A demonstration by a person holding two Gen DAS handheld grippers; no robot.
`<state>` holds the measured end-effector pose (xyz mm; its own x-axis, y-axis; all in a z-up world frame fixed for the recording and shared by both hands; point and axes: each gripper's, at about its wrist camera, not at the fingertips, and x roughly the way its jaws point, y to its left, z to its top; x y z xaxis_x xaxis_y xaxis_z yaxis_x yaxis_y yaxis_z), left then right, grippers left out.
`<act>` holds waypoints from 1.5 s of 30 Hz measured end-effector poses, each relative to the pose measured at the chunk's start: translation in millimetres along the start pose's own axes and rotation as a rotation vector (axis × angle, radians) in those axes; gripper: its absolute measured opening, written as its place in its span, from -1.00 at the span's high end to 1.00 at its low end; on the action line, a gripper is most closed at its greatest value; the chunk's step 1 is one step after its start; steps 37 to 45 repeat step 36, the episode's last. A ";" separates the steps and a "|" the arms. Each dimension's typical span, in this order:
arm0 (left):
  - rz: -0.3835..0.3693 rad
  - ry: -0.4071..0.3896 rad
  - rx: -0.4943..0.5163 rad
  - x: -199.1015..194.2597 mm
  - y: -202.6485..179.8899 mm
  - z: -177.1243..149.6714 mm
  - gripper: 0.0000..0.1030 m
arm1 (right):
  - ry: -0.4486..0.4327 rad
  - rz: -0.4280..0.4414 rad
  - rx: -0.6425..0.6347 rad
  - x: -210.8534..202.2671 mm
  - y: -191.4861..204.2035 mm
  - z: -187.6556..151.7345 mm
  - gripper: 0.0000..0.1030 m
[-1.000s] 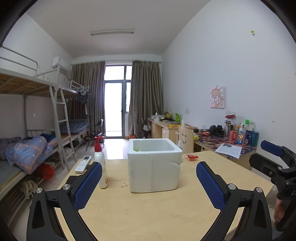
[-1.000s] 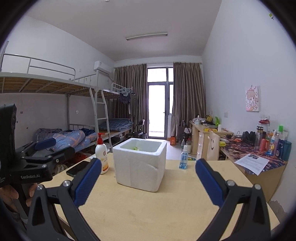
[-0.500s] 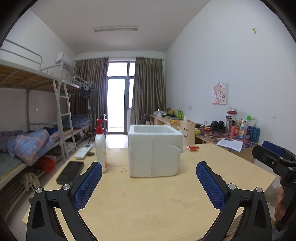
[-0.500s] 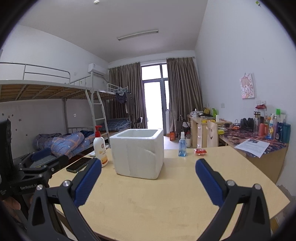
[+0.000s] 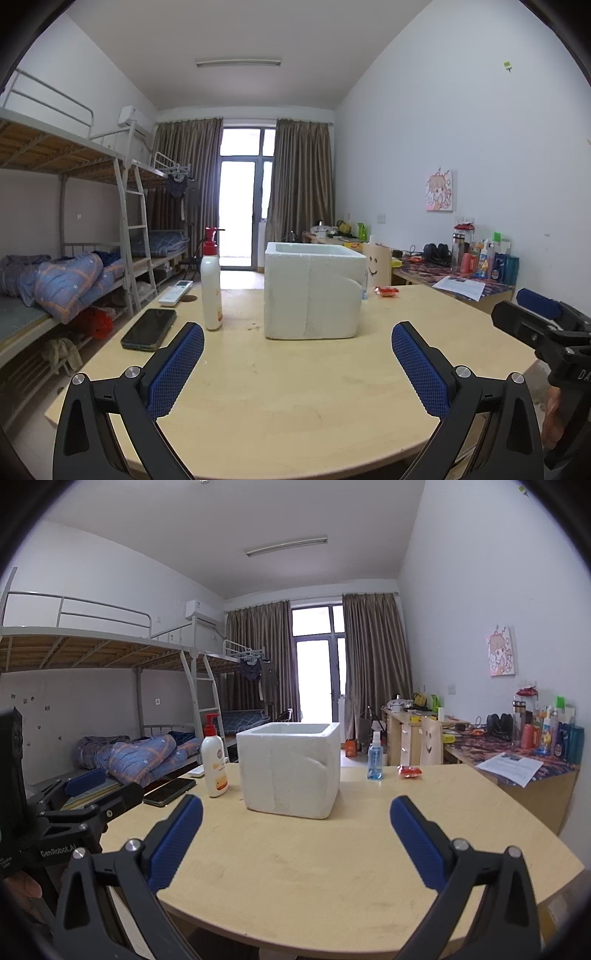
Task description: Organize soft objects
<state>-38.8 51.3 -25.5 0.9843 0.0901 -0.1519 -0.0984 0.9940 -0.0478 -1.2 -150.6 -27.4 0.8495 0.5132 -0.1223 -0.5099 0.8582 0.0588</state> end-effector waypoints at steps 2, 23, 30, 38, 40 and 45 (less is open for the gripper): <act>0.002 0.007 0.012 -5.8 -3.0 -3.8 -0.98 | 0.000 -0.003 0.000 -4.7 2.6 -4.5 -0.99; -0.031 0.034 0.056 -13.3 -13.8 -11.9 -0.98 | 0.017 0.001 0.014 -14.4 4.4 -13.2 -0.99; -0.038 0.033 0.062 -16.7 -13.0 -13.6 -0.98 | 0.016 0.004 -0.006 -18.0 9.2 -13.0 -0.99; -0.044 0.028 0.060 -17.2 -11.8 -13.5 -0.98 | 0.019 0.008 -0.009 -17.6 9.9 -13.9 -0.99; -0.044 0.028 0.060 -17.2 -11.8 -13.5 -0.98 | 0.019 0.008 -0.009 -17.6 9.9 -13.9 -0.99; -0.044 0.028 0.060 -17.2 -11.8 -13.5 -0.98 | 0.019 0.008 -0.009 -17.6 9.9 -13.9 -0.99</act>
